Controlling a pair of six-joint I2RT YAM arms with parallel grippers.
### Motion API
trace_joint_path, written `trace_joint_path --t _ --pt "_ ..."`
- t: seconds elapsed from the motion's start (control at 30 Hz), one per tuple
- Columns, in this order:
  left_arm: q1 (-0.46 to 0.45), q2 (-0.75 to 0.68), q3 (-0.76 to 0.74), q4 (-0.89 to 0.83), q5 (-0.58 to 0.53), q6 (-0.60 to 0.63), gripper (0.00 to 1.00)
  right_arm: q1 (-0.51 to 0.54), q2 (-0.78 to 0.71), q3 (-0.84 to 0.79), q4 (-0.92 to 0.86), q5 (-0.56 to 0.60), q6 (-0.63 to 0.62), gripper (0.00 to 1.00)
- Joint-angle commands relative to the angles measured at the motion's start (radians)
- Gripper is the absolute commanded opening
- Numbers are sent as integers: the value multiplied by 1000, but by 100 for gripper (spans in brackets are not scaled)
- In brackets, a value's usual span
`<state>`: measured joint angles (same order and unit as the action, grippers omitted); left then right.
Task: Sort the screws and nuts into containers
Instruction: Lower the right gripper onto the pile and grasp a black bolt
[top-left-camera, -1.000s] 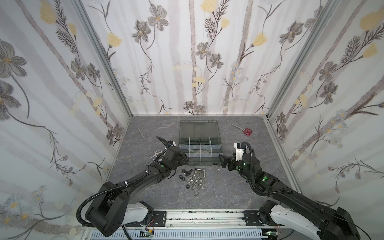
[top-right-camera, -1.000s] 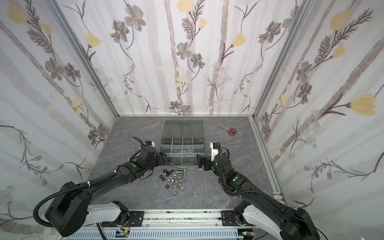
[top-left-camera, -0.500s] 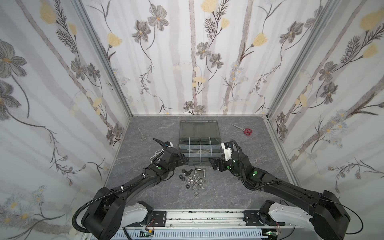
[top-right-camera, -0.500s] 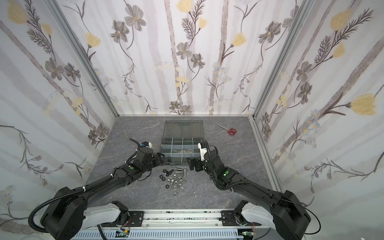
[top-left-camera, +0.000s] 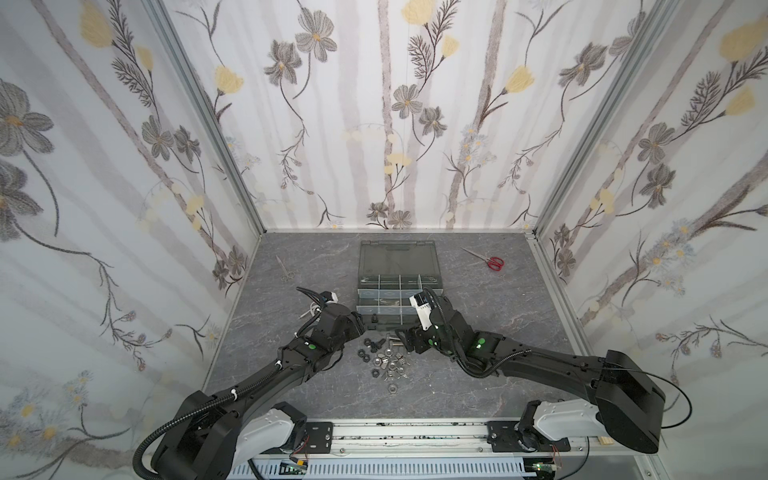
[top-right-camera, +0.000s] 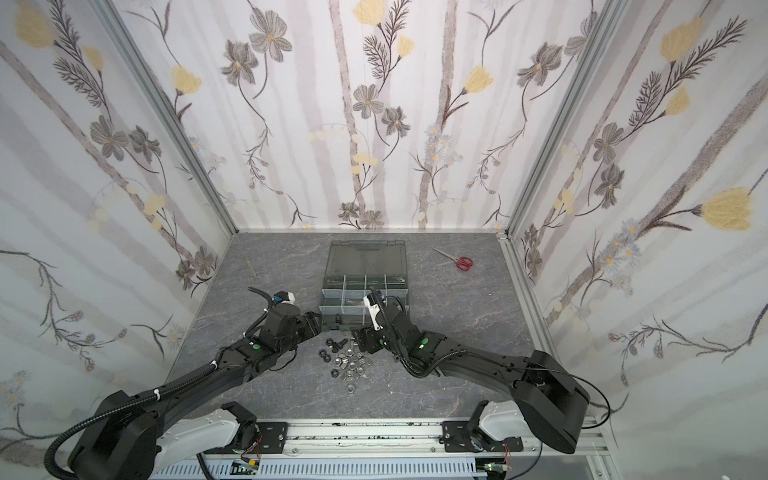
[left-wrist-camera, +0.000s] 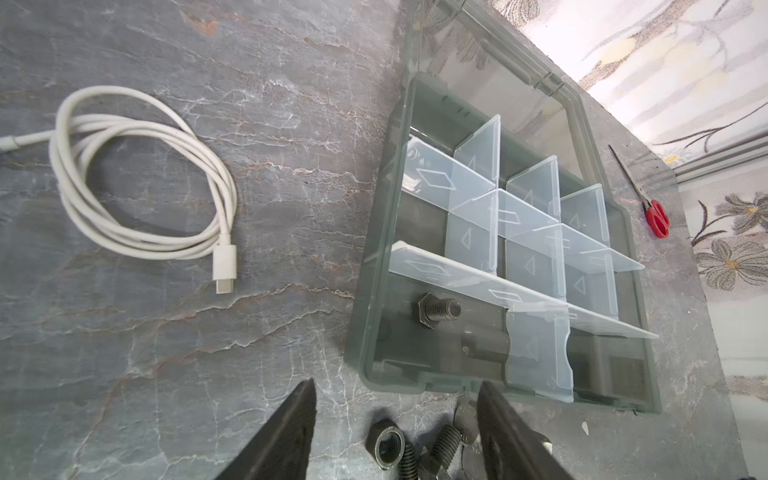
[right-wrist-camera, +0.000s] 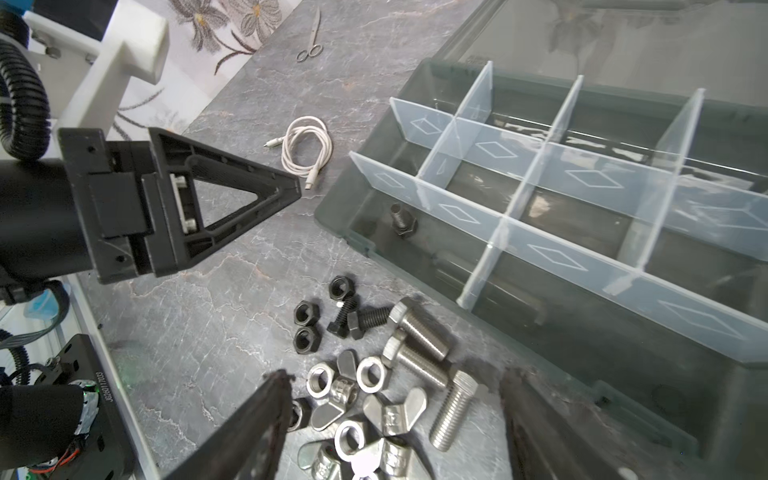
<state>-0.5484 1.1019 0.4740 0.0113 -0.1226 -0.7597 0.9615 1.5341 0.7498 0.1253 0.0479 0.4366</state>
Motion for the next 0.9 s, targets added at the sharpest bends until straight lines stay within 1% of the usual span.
trace_joint_path --t 0.0,0.07,0.27,0.5,0.87 --pt "4 -19 -19 10 -24 -31 65 18 54 65 -5 -44 -14 72" --pt "5 -33 -34 10 -29 -46 65 28 118 104 -21 -65 -29 70" --pt "10 -82 -69 10 -41 -66 65 55 215 192 -78 -61 -65 67" --pt "15 -132 -113 10 -48 -89 65 69 290 251 -120 -49 -78 66" --pt "21 -140 -125 10 -28 -100 65 82 370 305 -151 -46 -91 65"
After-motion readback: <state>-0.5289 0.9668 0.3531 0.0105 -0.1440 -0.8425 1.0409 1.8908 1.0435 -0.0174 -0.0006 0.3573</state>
